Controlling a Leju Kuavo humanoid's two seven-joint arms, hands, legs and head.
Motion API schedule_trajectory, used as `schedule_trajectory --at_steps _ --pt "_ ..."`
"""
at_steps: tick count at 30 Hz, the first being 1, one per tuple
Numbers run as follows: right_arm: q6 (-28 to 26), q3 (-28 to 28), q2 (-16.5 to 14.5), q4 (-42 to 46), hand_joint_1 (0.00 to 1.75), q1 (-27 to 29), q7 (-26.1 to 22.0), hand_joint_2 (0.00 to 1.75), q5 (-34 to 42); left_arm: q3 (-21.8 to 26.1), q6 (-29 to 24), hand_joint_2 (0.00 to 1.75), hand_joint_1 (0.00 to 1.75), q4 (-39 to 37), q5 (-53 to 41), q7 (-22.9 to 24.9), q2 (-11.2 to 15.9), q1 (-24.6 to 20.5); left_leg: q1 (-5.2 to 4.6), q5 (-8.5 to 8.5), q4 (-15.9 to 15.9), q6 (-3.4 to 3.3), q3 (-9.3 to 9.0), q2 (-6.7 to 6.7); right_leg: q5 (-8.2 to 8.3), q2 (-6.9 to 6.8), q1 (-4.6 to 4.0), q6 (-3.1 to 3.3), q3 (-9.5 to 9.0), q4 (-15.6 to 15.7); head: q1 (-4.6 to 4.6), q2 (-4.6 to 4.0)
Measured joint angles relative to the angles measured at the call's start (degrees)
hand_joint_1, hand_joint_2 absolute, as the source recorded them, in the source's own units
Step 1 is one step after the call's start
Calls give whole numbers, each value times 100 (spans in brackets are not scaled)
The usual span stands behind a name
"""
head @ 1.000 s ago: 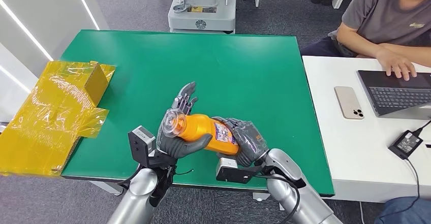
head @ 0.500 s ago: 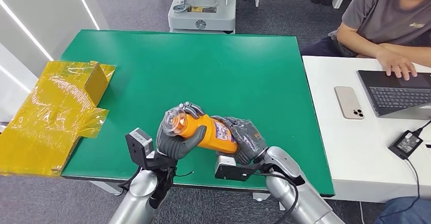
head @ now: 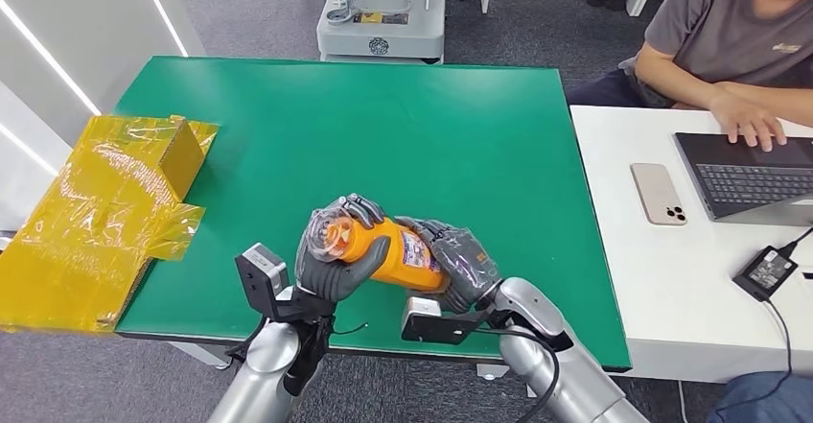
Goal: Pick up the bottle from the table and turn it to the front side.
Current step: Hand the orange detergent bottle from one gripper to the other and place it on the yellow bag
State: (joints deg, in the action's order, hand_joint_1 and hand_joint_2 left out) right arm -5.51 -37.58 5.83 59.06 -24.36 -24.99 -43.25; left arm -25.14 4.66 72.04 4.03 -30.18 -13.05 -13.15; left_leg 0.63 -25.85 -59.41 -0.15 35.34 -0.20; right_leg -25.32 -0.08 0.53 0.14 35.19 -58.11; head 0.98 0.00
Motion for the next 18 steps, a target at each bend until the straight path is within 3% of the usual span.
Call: schedule_trajectory --at_steps 11,18 --pt "-516 -37 -45 257 0 153 91 175 313 0 -58 175 175 2 2 0 1 -19 0 0 0 0 0 0 0 0 0 0 0 0 1 0" --pt "-562 -33 -61 473 0 216 99 175 330 0 -61 175 175 2 1 0 1 -21 0 0 0 0 0 0 0 0 0 0 0 0 1 0"
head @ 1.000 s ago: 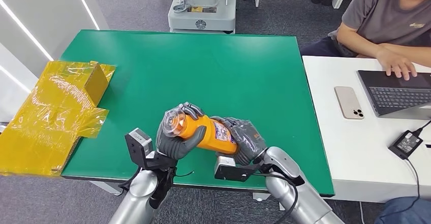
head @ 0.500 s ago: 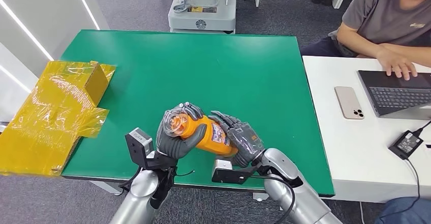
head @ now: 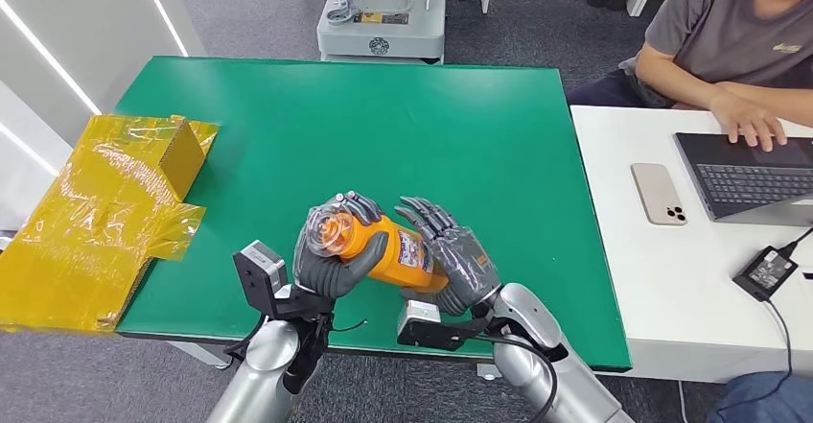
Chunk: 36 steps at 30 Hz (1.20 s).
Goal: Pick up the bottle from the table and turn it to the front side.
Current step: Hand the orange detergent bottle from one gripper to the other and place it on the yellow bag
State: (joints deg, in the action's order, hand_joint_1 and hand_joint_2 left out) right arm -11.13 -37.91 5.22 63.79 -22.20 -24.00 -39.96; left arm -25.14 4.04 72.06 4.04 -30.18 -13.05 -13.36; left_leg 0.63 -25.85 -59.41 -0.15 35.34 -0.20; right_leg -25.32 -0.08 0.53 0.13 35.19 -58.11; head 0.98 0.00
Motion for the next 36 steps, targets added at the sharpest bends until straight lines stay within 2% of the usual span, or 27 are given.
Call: schedule_trajectory --at_steps 6,12,19,24,30,36 --pt "-206 15 -50 216 0 105 -77 175 441 0 -70 175 175 10 15 0 -4 -1 0 0 0 0 0 0 0 0 0 0 0 -1 0 0" --pt "-565 139 -274 883 0 378 -403 175 1710 0 -308 175 175 11 135 -44 4 -1 1 0 1 0 0 1 -2 0 -1 1 3 0 0 0" --pt "-1525 373 -627 1714 0 1090 -1189 175 2867 0 -534 175 175 9 257 -199 39 -17 0 -1 2 1 1 0 -5 0 0 1 3 0 0 0" --pt "-1828 395 -733 2421 0 1564 -1495 175 2993 3 -714 175 175 9 223 -227 101 -160 0 -1 2 0 1 0 -5 0 0 0 3 0 0 0" --pt "-1927 395 -749 2947 0 1902 -1565 175 2984 62 -950 175 175 9 18 -224 211 -361 1 0 2 1 1 0 -4 0 0 1 2 -1 0 0" --pt "-1962 396 -749 3053 0 2027 -1605 175 2988 281 -1598 175 175 9 -840 -25 377 -594 1 1 2 1 0 1 -3 0 -1 2 2 -2 0 0"
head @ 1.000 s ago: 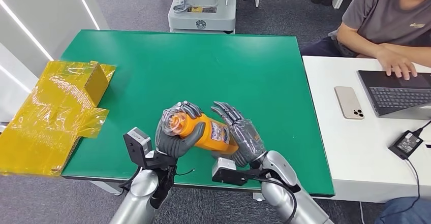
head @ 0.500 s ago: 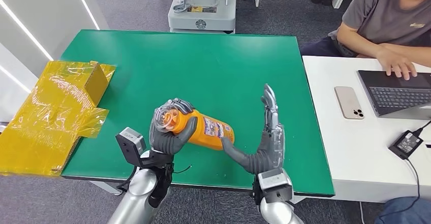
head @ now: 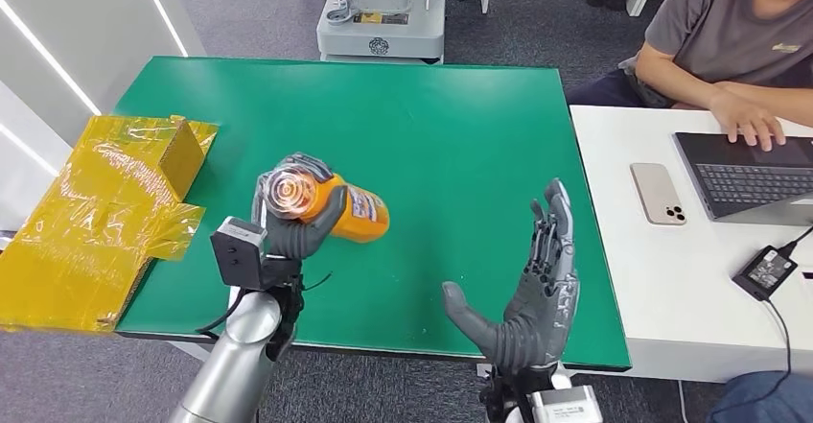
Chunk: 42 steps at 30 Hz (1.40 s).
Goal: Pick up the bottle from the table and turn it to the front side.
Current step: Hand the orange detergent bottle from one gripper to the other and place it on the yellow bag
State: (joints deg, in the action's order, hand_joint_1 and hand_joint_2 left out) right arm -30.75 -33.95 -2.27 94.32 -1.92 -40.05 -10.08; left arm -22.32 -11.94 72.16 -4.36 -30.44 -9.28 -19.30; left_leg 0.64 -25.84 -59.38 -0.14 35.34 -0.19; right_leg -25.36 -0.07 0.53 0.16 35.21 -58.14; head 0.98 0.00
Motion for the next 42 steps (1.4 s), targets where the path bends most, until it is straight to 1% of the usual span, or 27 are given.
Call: schedule_trajectory --at_steps 3,8,11,14,16,18,21,25,28,33,38,42 --pt "29 -2 0 2 0 21 -9 175 46 154 -312 175 175 2 -590 127 160 -147 1 1 1 2 0 1 0 1 0 0 0 -2 0 0" --pt "135 -9 -1 -1 0 26 -10 175 76 351 -748 175 175 -29 -1676 633 618 -522 2 3 1 4 0 1 0 2 -1 1 2 -4 1 0" --pt "181 -13 -14 -2 0 25 -10 175 79 434 -1040 175 175 -194 -2387 907 945 -893 2 4 1 5 -1 1 1 1 -1 1 2 -8 0 0" --pt "215 -13 -43 -3 0 35 -10 175 85 450 -1533 175 175 -548 -3191 1103 1326 -1353 2 6 1 8 -3 5 2 4 -1 4 2 -11 0 0" --pt "224 -13 -60 -2 0 55 -10 175 83 445 -1762 175 175 -824 -3621 1205 1578 -1648 2 7 1 9 -5 8 3 6 -1 5 2 -11 -1 0" --pt "244 -12 -76 2 0 91 -10 175 73 423 -1832 175 175 -1080 -3982 1350 1787 -1878 2 7 1 10 -6 9 3 7 -1 5 3 -11 0 0" --pt "332 -10 -95 20 0 157 -3 175 55 311 -1741 175 175 -1472 -4648 1680 2019 -2135 2 7 1 10 -6 8 3 6 -1 5 4 -11 0 0" --pt "463 -8 -113 63 0 228 19 175 -16 91 -1574 175 175 -2044 -5492 2099 2142 -2354 1 7 1 9 -5 11 3 10 0 5 4 -10 -2 0" --pt "524 -6 -125 89 0 275 29 175 -44 -83 -1484 175 175 -2519 -5906 2216 2175 -2474 0 7 0 9 -5 13 3 13 1 5 4 -9 -2 0" --pt "537 -4 -127 124 0 340 31 175 -47 -256 -1389 175 175 -3094 -6038 2182 2205 -2609 1 7 0 10 -5 13 3 13 0 5 5 -9 -1 0" --pt "658 1 -136 179 0 382 32 175 -32 -413 -693 175 175 -3782 -6178 1978 2197 -2770 1 6 2 10 -6 19 3 18 0 6 6 -10 -1 0" --pt "717 4 -140 207 0 409 19 175 -37 -601 -274 175 175 -4379 -6444 1977 2178 -2773 1 6 2 10 -6 22 3 22 0 6 8 -10 -2 0"
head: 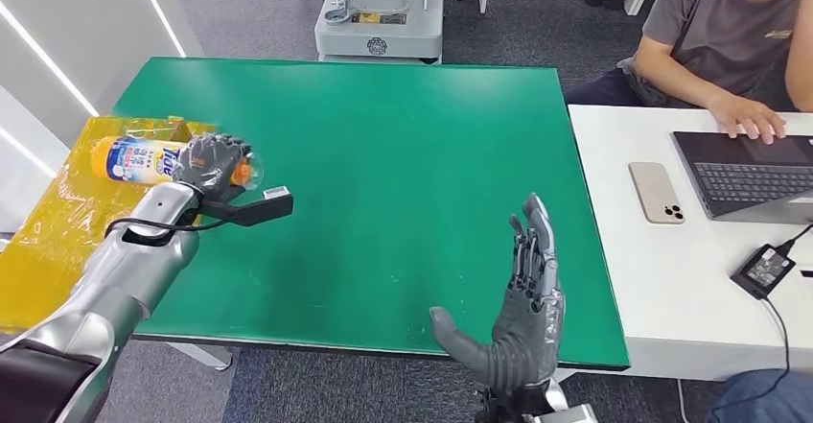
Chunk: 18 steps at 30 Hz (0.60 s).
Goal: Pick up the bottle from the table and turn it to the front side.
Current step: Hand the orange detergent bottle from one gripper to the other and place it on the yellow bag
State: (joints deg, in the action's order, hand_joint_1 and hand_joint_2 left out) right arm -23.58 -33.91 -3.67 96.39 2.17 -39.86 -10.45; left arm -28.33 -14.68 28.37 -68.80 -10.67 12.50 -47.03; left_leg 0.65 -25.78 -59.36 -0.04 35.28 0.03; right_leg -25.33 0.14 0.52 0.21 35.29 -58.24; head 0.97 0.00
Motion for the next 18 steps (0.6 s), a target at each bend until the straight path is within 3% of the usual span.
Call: schedule_trajectory --at_steps 8,18 --pt "-16 2 -19 0 0 -16 11 175 6 -225 799 175 175 -736 -220 313 10 7 0 0 1 0 3 -1 0 -2 0 0 -1 0 1 0" --pt "8 0 -76 -12 0 -94 25 175 27 -250 718 175 175 -1009 -261 87 174 110 0 0 3 0 3 -2 -1 -4 0 0 -1 0 1 0"
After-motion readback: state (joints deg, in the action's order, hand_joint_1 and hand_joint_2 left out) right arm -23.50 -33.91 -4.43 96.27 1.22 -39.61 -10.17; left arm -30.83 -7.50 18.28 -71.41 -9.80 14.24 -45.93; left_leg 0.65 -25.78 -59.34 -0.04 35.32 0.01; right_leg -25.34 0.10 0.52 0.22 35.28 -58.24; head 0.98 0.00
